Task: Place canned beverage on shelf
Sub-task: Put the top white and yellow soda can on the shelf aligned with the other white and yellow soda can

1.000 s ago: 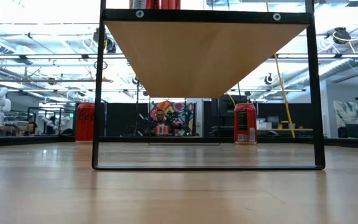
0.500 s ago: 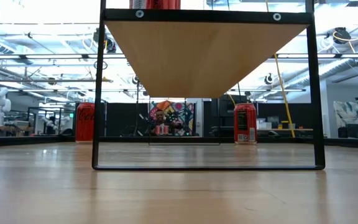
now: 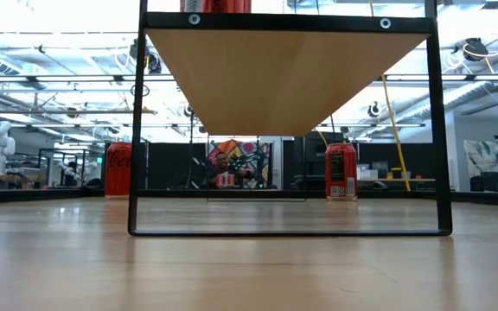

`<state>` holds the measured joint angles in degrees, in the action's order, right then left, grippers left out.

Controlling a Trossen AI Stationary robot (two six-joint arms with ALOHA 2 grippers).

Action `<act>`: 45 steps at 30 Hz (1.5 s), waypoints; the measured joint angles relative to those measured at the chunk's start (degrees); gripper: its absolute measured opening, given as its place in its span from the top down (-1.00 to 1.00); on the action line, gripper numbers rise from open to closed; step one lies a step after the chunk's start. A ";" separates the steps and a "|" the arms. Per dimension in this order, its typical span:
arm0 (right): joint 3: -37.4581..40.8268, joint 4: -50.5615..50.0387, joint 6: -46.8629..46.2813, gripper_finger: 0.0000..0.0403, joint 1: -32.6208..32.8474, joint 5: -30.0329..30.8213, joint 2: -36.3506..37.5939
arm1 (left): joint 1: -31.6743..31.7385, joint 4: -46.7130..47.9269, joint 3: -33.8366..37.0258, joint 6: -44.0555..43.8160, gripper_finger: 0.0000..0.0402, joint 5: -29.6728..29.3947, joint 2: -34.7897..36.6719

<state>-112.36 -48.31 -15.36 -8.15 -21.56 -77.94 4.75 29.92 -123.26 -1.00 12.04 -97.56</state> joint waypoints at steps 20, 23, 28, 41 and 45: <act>0.00 2.22 5.14 -0.51 0.01 -0.16 -5.68 | -0.28 3.03 0.00 -0.17 -0.25 -1.43 0.13; 0.00 4.06 5.64 -0.43 0.00 0.63 -5.56 | -0.40 4.28 0.00 -0.19 -0.25 -1.65 0.13; 0.00 4.41 6.17 -0.26 -0.06 0.52 -5.70 | -0.57 4.15 0.00 -0.17 -0.25 -2.55 0.15; -0.02 4.85 7.20 -0.11 -0.06 0.33 -6.29 | -0.99 4.31 0.00 -0.16 -0.25 -3.09 0.22; -0.02 5.76 7.17 -0.21 0.11 -0.04 -6.33 | -1.18 4.08 0.00 -0.09 -0.25 -3.10 0.29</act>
<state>-112.38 -42.55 -8.20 -8.04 -21.60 -84.27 3.57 34.00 -123.26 -1.08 8.94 -97.26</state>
